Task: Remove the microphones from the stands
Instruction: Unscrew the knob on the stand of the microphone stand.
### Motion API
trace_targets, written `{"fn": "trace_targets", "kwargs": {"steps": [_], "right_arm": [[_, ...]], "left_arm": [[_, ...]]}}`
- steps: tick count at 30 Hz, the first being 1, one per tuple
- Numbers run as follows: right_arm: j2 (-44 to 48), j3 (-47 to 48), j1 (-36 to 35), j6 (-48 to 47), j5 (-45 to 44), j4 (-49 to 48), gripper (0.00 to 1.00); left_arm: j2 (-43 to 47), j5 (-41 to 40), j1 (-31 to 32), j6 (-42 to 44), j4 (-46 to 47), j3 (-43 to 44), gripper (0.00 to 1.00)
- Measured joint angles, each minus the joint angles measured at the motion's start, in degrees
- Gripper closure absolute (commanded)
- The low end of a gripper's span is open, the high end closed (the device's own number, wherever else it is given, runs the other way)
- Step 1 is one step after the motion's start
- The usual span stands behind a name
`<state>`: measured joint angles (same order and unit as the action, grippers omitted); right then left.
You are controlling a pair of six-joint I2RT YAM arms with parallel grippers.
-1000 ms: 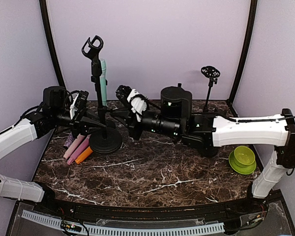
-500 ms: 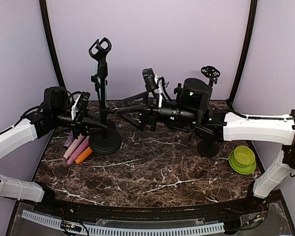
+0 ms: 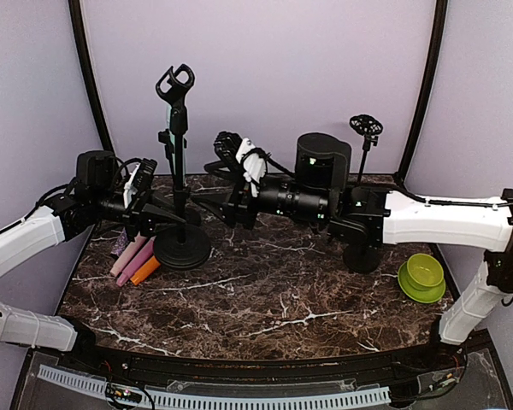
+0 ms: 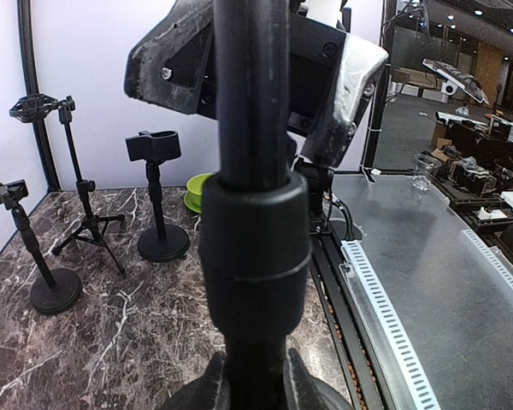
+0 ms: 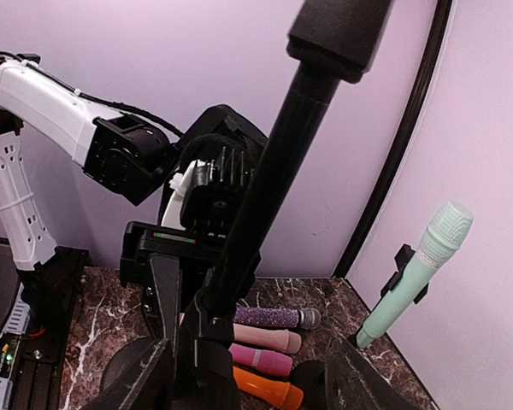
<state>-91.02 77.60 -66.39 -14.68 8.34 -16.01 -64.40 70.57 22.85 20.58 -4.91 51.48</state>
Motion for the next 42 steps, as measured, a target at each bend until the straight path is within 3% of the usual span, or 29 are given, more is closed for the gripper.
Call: {"fn": "trace_targets", "kwargs": {"steps": [5, 10, 19, 25, 28, 34, 36, 37, 38, 42], "right_arm": [[-1.9, 1.8, 0.0, -1.6, 0.0, 1.6, 0.50], [-2.9, 2.7, 0.1, -1.6, 1.5, 4.2, 0.67], [-5.1, 5.9, 1.9, 5.2, 9.0, 7.5, 0.89], [-5.9, 7.2, 3.6, 12.5, 15.9, 9.0, 0.90], [-6.9, 7.2, 5.1, 18.6, 21.6, 8.3, 0.79], [-8.0, 7.4, 7.5, 28.3, 27.8, 6.4, 0.46], [-7.1, 6.2, 7.8, 28.7, 27.5, 4.2, 0.31], [-6.4, 5.1, 7.9, 29.0, 27.2, 3.2, 0.12], [-5.6, 4.0, 8.0, 28.5, 26.4, 2.0, 0.01], [-3.9, 2.0, 7.4, 26.9, 22.8, -1.2, 0.00]], "left_arm": [[0.0, 0.1, 0.0, 0.0, -0.1, 0.0, 1.00], [0.0, 0.1, 0.0, 0.1, -0.4, 0.0, 1.00], [0.0, 0.0, 0.0, 2.2, -2.0, 0.0, 1.00], [0.7, -0.8, -0.1, 5.9, -4.0, 0.0, 1.00], [0.8, -1.6, -0.1, 8.4, -6.0, 0.1, 1.00], [0.8, -2.1, -0.1, 10.4, -7.6, 0.2, 1.00], [0.8, -1.9, -0.1, 9.1, -7.0, 0.2, 1.00], [0.8, -1.8, -0.1, 8.3, -6.5, 0.2, 1.00], [0.8, -1.6, -0.1, 7.4, -5.9, 0.2, 1.00], [0.8, -0.7, -0.1, 4.1, -3.9, 0.2, 1.00]]}}
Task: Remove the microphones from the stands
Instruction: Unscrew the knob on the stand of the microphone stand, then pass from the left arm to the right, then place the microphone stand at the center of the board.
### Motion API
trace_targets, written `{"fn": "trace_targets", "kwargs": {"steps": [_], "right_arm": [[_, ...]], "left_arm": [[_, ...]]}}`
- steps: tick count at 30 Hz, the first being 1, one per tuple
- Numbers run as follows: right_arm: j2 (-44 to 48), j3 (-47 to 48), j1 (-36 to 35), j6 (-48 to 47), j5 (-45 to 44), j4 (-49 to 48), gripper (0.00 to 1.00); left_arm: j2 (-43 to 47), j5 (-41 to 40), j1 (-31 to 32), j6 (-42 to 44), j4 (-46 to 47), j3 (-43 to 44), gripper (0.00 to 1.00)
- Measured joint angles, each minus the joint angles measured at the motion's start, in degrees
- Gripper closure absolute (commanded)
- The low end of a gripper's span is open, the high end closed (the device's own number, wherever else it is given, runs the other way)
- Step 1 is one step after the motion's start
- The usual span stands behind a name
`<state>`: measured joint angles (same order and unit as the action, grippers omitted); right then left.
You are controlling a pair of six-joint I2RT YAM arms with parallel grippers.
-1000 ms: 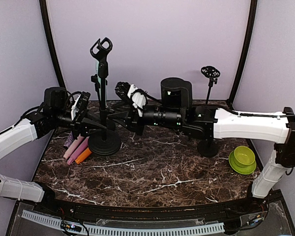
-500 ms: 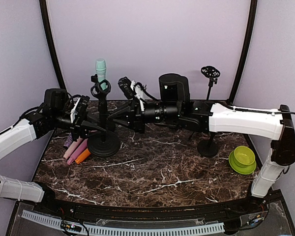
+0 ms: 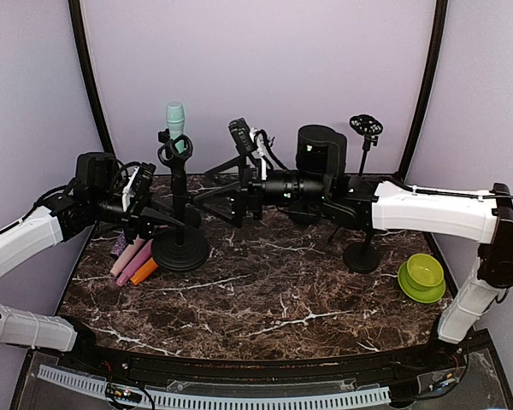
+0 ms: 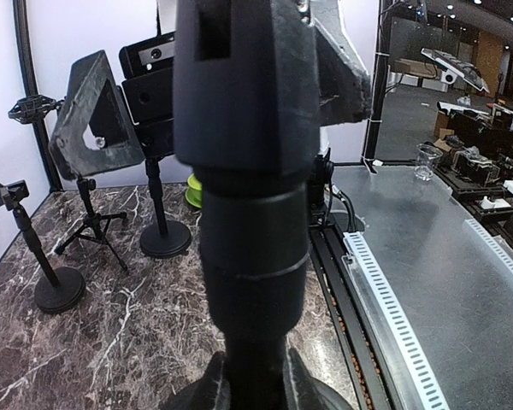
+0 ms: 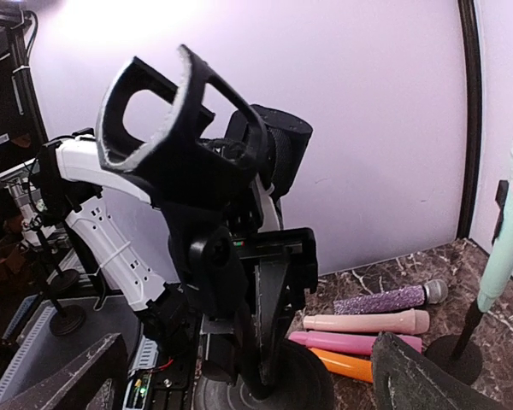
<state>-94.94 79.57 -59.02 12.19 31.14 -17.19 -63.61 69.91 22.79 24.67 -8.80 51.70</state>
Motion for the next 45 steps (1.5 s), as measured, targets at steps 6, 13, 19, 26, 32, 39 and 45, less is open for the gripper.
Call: {"fn": "trace_targets", "kwargs": {"steps": [6, 13, 19, 26, 32, 39, 45], "right_arm": [[-1.0, 1.5, -2.5, -3.6, -4.6, -1.7, 0.02], [-6.0, 7.8, -4.0, -5.9, -6.9, 0.0, 0.56], [-6.9, 8.7, -4.4, -6.1, -5.8, 1.3, 0.82], [-7.0, 8.7, -4.4, -6.6, -5.2, 1.4, 1.00], [-7.0, 5.6, -3.4, -5.6, -6.4, -1.0, 1.00], [-6.8, -4.5, 2.5, -4.3, -16.2, -4.0, 1.00], [-7.5, -7.1, 7.2, -5.5, -22.7, -10.5, 1.00]], "left_arm": [[0.0, 1.0, 0.0, -1.8, 0.9, 0.0, 1.00], [0.0, 1.0, 0.0, -0.4, -0.6, 0.0, 1.00], [0.0, 0.5, 0.0, 0.1, -1.6, 0.0, 1.00], [0.0, 0.0, 0.0, -0.1, -1.6, 0.0, 0.79], [-0.1, -5.1, 0.0, -1.9, -1.2, 0.6, 0.01], [-1.4, -11.5, -1.3, -1.8, -7.7, 6.3, 0.01], [-2.6, -11.9, -8.9, -2.1, -14.4, 8.2, 0.02]]}}
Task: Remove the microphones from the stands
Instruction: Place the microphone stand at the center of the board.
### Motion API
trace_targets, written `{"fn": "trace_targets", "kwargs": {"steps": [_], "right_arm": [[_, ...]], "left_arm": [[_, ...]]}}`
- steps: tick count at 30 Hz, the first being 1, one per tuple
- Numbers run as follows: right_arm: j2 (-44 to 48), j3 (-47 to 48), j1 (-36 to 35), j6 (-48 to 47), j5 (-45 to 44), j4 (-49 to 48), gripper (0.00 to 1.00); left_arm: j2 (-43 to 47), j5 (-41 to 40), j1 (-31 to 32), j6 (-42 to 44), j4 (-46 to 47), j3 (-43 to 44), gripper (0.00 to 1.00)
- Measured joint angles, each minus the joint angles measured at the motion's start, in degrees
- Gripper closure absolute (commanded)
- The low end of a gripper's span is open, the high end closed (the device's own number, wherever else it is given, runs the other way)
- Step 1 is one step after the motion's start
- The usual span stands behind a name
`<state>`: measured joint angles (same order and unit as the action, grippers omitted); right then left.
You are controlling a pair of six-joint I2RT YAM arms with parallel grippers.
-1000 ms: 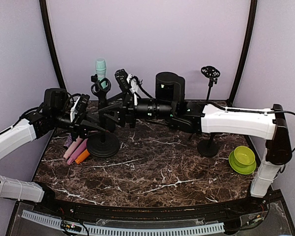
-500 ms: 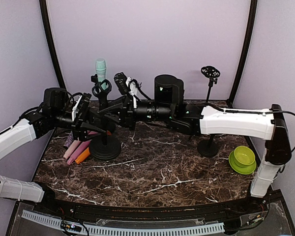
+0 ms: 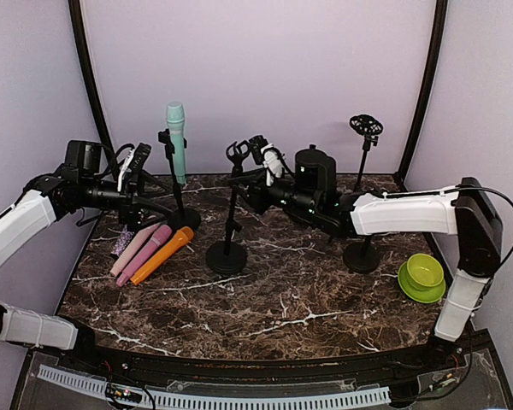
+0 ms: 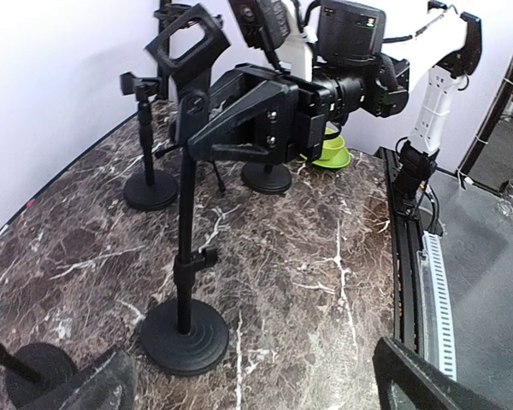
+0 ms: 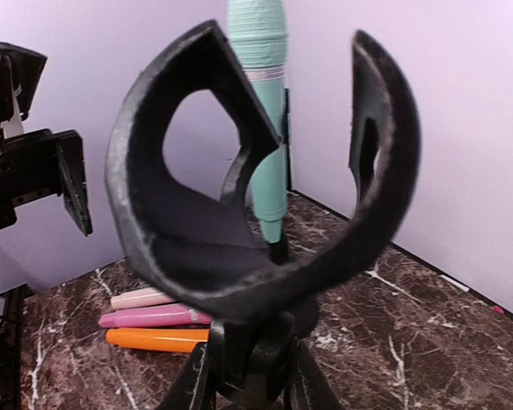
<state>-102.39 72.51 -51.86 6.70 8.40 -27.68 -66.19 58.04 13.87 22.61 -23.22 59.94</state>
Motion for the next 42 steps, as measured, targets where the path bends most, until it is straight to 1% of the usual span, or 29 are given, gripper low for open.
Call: {"fn": "trace_targets", "kwargs": {"steps": [2, 5, 10, 15, 19, 20, 22, 23, 24, 26, 34, 39, 42], "right_arm": [[-0.6, -0.2, 1.0, -0.2, -1.6, -2.0, 1.00], [-1.3, 0.1, 1.2, -2.3, -4.3, -3.0, 1.00], [-5.2, 6.5, 2.4, -7.6, -8.6, 1.0, 1.00], [-10.3, 14.9, 7.6, -11.8, -12.0, 6.0, 1.00], [-11.8, 17.3, 10.1, -14.2, -14.7, 6.9, 1.00], [-11.9, 17.4, 10.5, -14.6, -15.2, 6.9, 0.94], [-12.2, 17.5, 10.9, -14.6, -16.0, 6.8, 0.54], [-12.3, 17.6, 10.9, -14.4, -16.2, 6.6, 0.18], [-12.4, 17.7, 10.9, -13.9, -16.4, 6.6, 0.03], [-12.5, 17.7, 10.9, -13.6, -17.2, 6.8, 0.01], [-11.0, 14.6, 11.0, -11.1, -18.6, 6.8, 0.01], [-6.8, 14.6, 11.0, -10.1, -18.7, 8.1, 0.08], [-3.1, 14.8, 11.0, -9.1, -18.5, 8.1, 0.09]], "left_arm": [[0.0, 0.0, -2.5, 0.3, -1.4, 0.0, 0.03], [0.3, 0.0, -4.0, 0.5, -2.4, 0.0, 0.04], [1.4, 0.9, -4.7, -0.2, -2.5, 0.0, 0.05], [3.2, 1.5, -5.7, -0.8, -2.6, 0.0, 0.05], [4.2, 1.8, -6.5, -1.1, -2.6, 0.0, 0.05], [4.3, 2.0, -6.6, -1.2, -2.6, 0.0, 0.05], [4.5, 2.3, -6.6, -1.5, -2.4, 0.0, 0.03], [4.6, 2.4, -6.6, -1.6, -2.2, 0.0, 0.02], [4.6, 2.4, -6.6, -1.7, -2.1, 0.0, 0.01], [4.8, 2.5, -6.6, -1.9, -2.1, -0.1, 0.01], [4.9, 2.6, -6.6, -2.3, -2.1, -0.2, 0.01], [5.0, 3.0, -6.6, -2.5, -1.9, -0.5, 0.01], [5.3, 3.1, -6.6, -2.5, -1.9, -0.5, 0.01]]}}
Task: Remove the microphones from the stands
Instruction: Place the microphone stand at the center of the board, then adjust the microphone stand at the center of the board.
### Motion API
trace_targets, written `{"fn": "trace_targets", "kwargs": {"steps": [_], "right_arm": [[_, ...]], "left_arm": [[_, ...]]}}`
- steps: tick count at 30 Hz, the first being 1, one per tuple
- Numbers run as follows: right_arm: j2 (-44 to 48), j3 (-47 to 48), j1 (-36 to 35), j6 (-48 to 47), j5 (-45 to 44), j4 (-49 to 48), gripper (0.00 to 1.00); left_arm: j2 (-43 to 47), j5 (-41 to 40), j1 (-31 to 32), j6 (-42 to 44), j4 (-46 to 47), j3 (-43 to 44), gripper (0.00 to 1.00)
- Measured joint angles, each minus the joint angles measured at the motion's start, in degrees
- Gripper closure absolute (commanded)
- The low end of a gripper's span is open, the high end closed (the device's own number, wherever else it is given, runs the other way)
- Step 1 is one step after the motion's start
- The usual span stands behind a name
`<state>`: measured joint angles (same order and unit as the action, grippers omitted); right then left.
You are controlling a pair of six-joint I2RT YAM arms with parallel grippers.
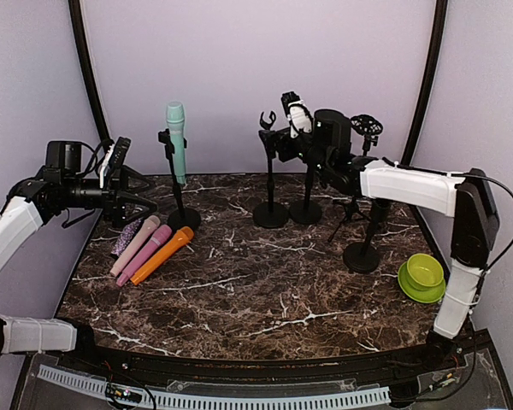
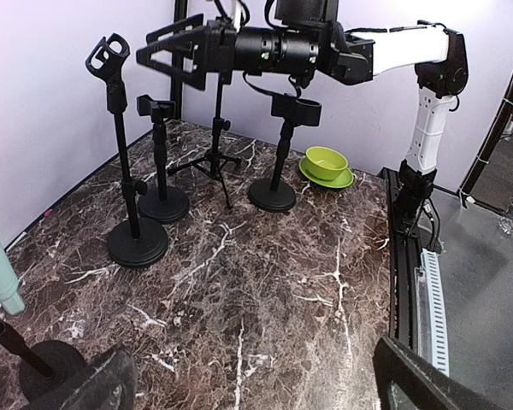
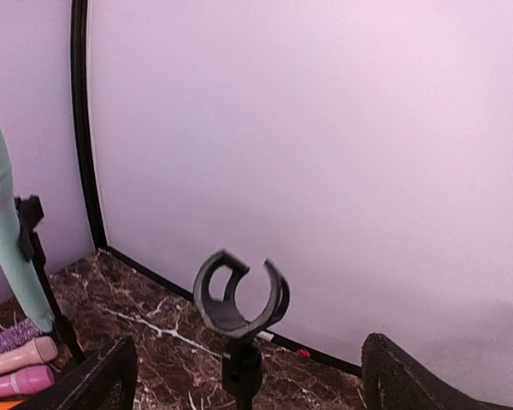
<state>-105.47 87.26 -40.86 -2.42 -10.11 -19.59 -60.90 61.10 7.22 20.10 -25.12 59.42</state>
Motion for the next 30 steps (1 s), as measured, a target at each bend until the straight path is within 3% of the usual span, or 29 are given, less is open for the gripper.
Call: {"fn": "trace_targets", "kwargs": {"steps": [7, 15, 19, 30], "right_arm": [[1.4, 7.8, 0.2, 1.2, -0.9, 0.1, 0.14], [-7.7, 22.5, 0.7, -0.3, -5.7, 6.6, 0.16], [-10.0, 21.9, 0.8, -1.4, -7.6, 10.9, 0.18], [-7.0, 13.7, 0.7, -3.8, -8.0, 11.5, 0.23]], "left_arm": [[0.3, 1.1, 0.0, 0.0, 0.0, -0.1, 0.01], [1.2, 1.5, 0.0, -0.3, 0.2, -0.7, 0.01], [1.4, 1.8, 0.0, -0.4, 0.2, -0.8, 0.01], [1.5, 2.8, 0.0, -2.4, 1.6, -1.4, 0.03]]}}
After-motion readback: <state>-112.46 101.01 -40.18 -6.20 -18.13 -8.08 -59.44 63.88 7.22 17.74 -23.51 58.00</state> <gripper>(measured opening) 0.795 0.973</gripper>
